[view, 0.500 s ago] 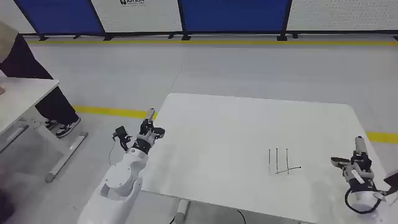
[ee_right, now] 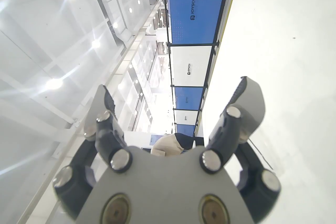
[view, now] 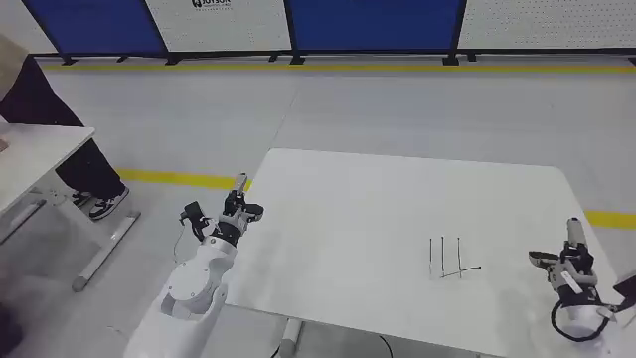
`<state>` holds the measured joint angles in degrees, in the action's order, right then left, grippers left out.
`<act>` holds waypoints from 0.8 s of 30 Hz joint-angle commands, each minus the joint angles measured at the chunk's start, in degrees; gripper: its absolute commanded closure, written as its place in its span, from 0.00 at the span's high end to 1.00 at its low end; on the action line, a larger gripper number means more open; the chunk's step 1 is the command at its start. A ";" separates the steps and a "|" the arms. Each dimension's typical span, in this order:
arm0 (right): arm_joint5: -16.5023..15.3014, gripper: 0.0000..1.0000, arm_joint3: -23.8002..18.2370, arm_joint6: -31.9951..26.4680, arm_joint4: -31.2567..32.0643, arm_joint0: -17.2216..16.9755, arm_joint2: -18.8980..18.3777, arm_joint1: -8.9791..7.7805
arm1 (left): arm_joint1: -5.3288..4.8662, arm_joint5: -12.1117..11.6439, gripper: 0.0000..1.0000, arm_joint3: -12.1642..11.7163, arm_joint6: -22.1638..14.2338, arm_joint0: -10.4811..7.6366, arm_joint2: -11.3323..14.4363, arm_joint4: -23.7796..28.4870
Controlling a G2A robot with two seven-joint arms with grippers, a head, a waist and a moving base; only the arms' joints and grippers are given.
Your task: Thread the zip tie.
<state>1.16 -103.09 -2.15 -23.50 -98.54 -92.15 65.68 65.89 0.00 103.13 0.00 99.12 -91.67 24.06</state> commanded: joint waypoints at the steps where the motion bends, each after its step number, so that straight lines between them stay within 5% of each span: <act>1: 1.04 1.00 -0.38 -6.45 0.07 0.33 -1.44 -0.35 | 0.00 0.00 1.00 0.00 0.00 0.00 0.00 0.00; 10: 8.13 1.00 -3.65 -34.87 -2.59 0.56 -10.66 -2.56 | 0.00 0.00 1.00 0.00 0.00 0.00 0.00 0.00; 21: 8.36 1.00 -3.33 -35.64 -2.80 0.78 -11.55 -2.68 | 0.00 0.00 1.00 0.00 0.00 0.00 0.00 0.00; 24: 11.97 1.00 -2.50 -45.48 -2.68 4.50 -11.45 -3.50 | 0.00 0.00 1.00 0.00 0.00 0.00 0.00 0.00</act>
<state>11.46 -106.22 -40.10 -25.07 -95.82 -103.20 62.47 65.89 0.00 103.13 0.00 99.12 -91.67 24.06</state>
